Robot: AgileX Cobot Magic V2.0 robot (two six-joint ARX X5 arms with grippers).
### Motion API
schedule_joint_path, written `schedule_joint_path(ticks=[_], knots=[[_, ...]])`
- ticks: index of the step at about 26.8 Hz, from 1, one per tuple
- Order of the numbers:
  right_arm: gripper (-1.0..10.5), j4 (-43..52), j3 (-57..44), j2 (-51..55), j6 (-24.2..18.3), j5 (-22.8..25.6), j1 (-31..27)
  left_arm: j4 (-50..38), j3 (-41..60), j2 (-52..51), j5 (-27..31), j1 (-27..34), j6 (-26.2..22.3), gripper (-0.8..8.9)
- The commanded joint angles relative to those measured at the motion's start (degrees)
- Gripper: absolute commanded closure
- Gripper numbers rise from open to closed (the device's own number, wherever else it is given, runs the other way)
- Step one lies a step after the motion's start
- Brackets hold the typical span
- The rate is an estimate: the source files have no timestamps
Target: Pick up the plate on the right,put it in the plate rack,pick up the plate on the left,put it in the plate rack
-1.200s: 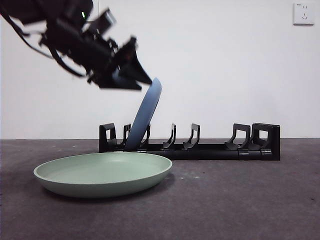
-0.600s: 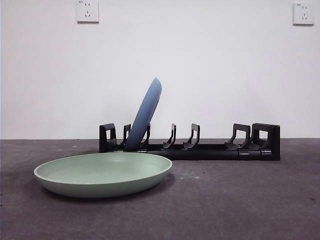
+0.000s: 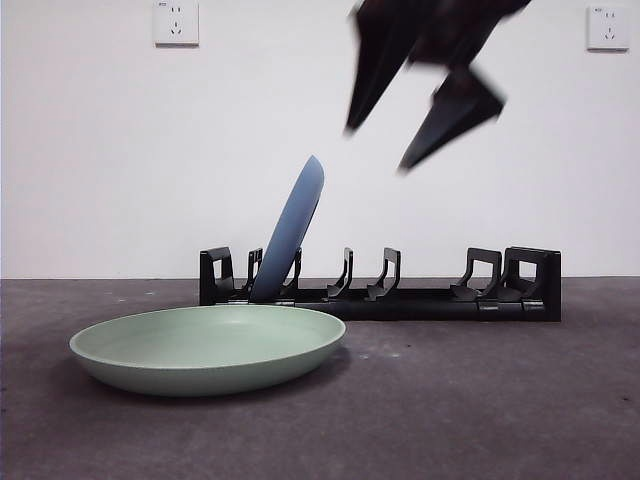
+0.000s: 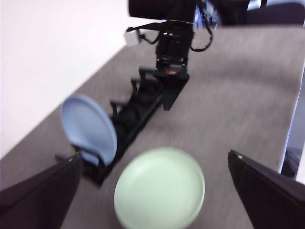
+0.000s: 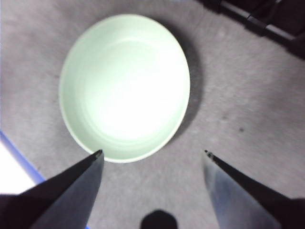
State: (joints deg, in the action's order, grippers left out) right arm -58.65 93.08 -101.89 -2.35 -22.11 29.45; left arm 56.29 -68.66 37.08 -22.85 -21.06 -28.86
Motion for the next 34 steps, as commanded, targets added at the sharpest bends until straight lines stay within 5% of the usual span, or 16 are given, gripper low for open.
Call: schedule_joint_path(ticks=[1, 7, 24, 29, 34], knots=[[6.0, 2.0, -0.5, -4.8, 2.6, 1.9, 1.9, 3.5, 0.2, 0.1, 3.9, -0.2, -4.5, 2.76], [6.0, 4.5, -0.5, -11.9, 3.9, 7.6, 4.0, 4.5, 0.2, 0.4, 5.0, -3.1, -4.8, 2.77], [6.1, 11.1, -0.5, -19.4, 6.9, 8.2, 4.0, 4.3, 0.2, 5.6, 11.0, -10.8, -5.5, 2.77], [8.3, 12.2, -0.5, -19.4, 6.9, 7.9, 4.3, 4.0, 0.2, 7.1, 11.5, -12.6, -5.5, 2.77], [8.2, 12.2, -0.5, -20.0, 6.9, 7.3, 4.6, 4.1, 0.2, 8.7, 14.1, -15.0, -5.9, 2.77]])
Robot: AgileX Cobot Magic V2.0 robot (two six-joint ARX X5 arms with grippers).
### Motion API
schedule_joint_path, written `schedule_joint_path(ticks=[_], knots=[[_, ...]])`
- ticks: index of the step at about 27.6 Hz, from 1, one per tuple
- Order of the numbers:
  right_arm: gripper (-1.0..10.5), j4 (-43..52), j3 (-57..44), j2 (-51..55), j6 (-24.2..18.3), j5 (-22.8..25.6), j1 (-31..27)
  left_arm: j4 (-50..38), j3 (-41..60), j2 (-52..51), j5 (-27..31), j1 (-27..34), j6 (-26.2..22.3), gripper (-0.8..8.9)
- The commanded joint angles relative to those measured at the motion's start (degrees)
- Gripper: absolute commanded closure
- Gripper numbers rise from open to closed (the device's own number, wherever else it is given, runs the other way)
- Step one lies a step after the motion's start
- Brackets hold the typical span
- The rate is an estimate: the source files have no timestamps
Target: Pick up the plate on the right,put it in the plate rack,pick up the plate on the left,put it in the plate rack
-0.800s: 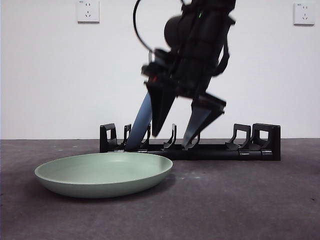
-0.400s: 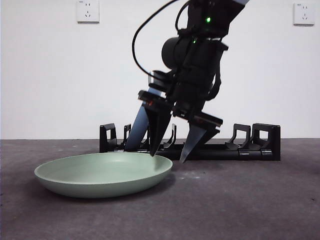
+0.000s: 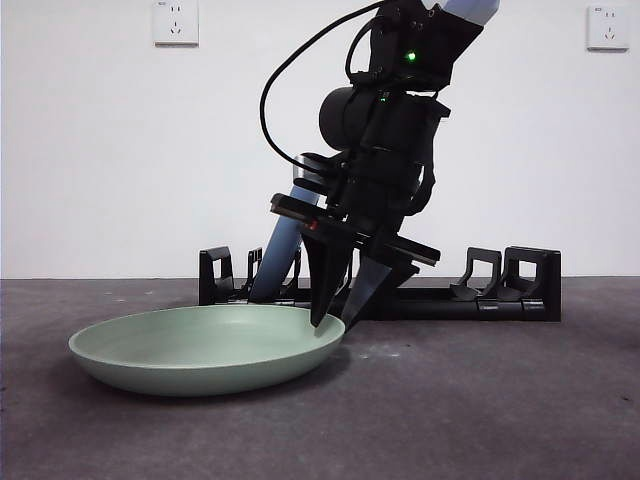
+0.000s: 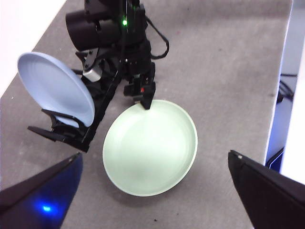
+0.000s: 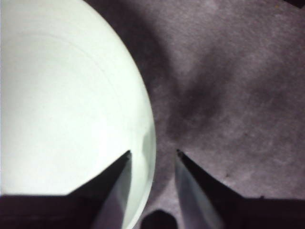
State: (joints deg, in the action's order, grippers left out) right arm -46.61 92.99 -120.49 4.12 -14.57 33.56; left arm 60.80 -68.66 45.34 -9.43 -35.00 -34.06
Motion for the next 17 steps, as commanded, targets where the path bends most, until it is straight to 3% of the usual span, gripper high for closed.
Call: schedule_joint_path(ticks=[1, 5, 8, 17], knots=[[8.2, 0.2, -0.4, -1.6, 0.4, -0.2, 0.5, -0.4, 0.2, 0.7, 0.7, -1.5, -0.7, 2.77], [8.3, 0.4, -0.4, -1.6, 0.5, -0.2, 0.5, -0.4, 0.2, 1.7, 2.0, -3.6, -1.0, 2.77], [9.6, 0.1, -0.4, -1.6, 0.4, -0.2, 0.5, -0.4, 0.2, 2.5, 3.7, -5.1, -1.2, 2.78], [9.6, -3.6, -0.3, 0.7, 0.2, -1.5, 0.3, 0.0, 0.2, 5.4, 8.2, -11.6, -3.7, 2.78]])
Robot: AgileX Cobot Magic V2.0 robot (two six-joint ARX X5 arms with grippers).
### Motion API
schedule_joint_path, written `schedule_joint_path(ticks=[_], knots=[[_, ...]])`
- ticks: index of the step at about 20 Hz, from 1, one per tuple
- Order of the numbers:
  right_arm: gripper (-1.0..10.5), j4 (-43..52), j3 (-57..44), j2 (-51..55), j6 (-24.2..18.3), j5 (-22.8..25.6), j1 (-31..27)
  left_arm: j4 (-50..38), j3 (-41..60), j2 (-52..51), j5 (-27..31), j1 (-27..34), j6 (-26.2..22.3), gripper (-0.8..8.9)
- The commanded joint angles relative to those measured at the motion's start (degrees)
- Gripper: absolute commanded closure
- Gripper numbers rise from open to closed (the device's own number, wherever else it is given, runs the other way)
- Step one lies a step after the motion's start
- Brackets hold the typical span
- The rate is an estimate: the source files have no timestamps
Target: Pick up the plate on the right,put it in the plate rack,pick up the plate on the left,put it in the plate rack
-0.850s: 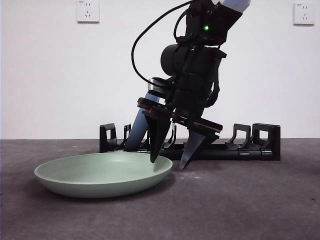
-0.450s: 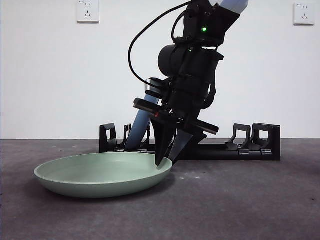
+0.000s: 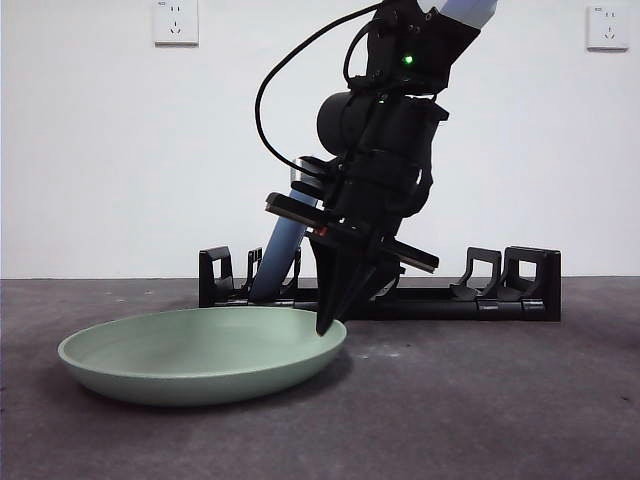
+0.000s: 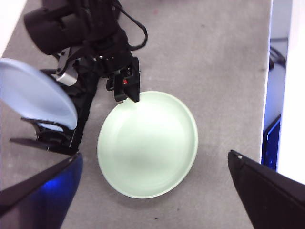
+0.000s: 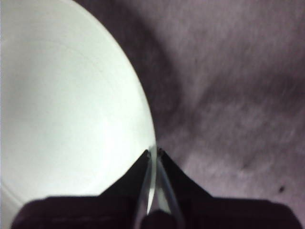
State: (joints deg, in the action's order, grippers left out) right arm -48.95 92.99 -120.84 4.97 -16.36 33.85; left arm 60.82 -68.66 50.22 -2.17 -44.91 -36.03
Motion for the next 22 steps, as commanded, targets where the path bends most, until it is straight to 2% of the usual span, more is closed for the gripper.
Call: schedule_joint_path(ticks=[1, 6, 10, 16, 17, 18, 22], knots=[[9.6, -1.8, -0.3, 2.2, -0.7, 0.2, -0.2, 0.2, 0.2, 1.0, 1.4, -2.7, -2.3, 2.78], [9.6, -5.4, -0.3, 12.5, -1.8, 0.1, -1.8, 0.4, 0.2, 4.8, 5.8, -10.6, -5.3, 2.79], [9.6, -9.5, -0.3, 22.2, -2.1, -2.1, -4.2, -0.9, 0.2, 10.1, 14.9, -17.7, -8.5, 2.79], [9.6, -14.8, -0.3, 29.2, -2.8, -4.2, -5.4, -6.9, 0.2, 17.7, 24.6, -20.7, -11.0, 2.87], [9.6, -15.7, -0.3, 29.7, -3.2, -4.6, -5.4, -8.0, 0.2, 18.7, 26.5, -20.7, -11.2, 3.27], [9.6, -16.4, -0.3, 30.1, -3.5, -5.1, -5.4, -8.5, 0.2, 19.4, 27.8, -20.7, -11.2, 4.06], [9.6, -17.1, -0.3, 31.0, -3.5, -5.1, -5.4, -8.1, 0.2, 20.1, 27.1, -20.7, -11.1, 5.5]])
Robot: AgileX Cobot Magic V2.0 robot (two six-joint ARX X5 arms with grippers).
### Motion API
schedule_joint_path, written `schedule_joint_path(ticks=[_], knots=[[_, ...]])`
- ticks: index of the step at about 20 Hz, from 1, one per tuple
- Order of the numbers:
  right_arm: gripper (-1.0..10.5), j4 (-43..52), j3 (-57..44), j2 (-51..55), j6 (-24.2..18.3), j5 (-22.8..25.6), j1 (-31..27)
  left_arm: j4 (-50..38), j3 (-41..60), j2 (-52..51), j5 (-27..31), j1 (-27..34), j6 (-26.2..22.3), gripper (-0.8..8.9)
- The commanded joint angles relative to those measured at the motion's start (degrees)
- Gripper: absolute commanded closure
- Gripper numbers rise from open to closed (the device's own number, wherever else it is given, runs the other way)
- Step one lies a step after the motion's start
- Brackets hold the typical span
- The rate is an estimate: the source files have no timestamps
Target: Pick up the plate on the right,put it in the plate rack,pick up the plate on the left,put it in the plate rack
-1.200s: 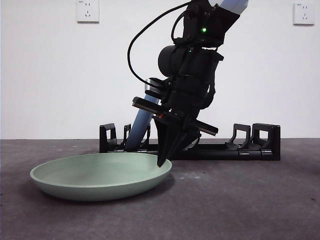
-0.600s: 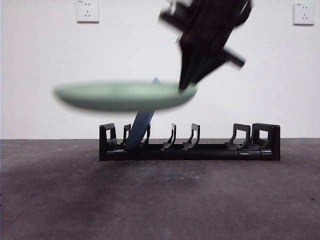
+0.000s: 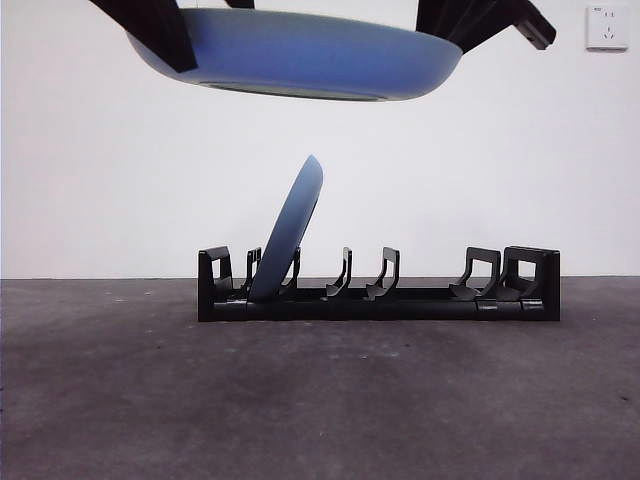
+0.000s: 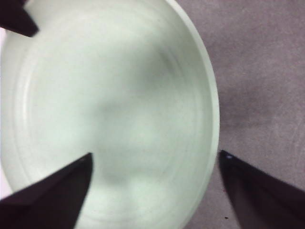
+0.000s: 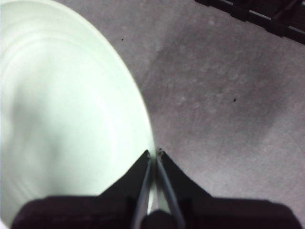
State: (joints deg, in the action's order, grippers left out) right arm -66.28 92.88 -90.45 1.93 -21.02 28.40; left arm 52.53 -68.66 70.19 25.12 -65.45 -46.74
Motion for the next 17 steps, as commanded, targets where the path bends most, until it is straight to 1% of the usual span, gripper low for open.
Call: schedule_joint_path(ticks=[1, 5, 9, 13, 16, 17], knots=[[9.6, 0.2, -0.2, 0.9, -0.5, -0.5, 0.0, 0.1, 0.2, 0.2, -0.3, -0.1, -0.4, 5.74], [9.6, 0.3, -0.1, 2.2, -0.4, -1.1, 0.0, 0.1, 0.2, 0.2, -2.3, -0.1, -0.4, 5.8], [9.6, 0.2, 0.0, 3.5, -0.2, -1.5, 0.0, 0.3, 0.2, 0.2, -3.1, 0.0, -0.2, 6.9], [9.6, 0.1, 0.5, 4.1, 0.6, -1.5, 0.0, 0.5, 0.2, 0.2, -3.9, 0.0, -0.2, 7.19], [9.6, 0.0, 0.8, 4.2, 0.9, -1.5, 0.0, 0.6, 0.2, 0.2, -5.0, 0.0, 0.5, 8.28], [9.6, 0.0, 0.8, 4.2, 0.9, -1.5, 0.0, 0.6, 0.2, 0.2, -5.0, 0.0, 0.7, 8.22]])
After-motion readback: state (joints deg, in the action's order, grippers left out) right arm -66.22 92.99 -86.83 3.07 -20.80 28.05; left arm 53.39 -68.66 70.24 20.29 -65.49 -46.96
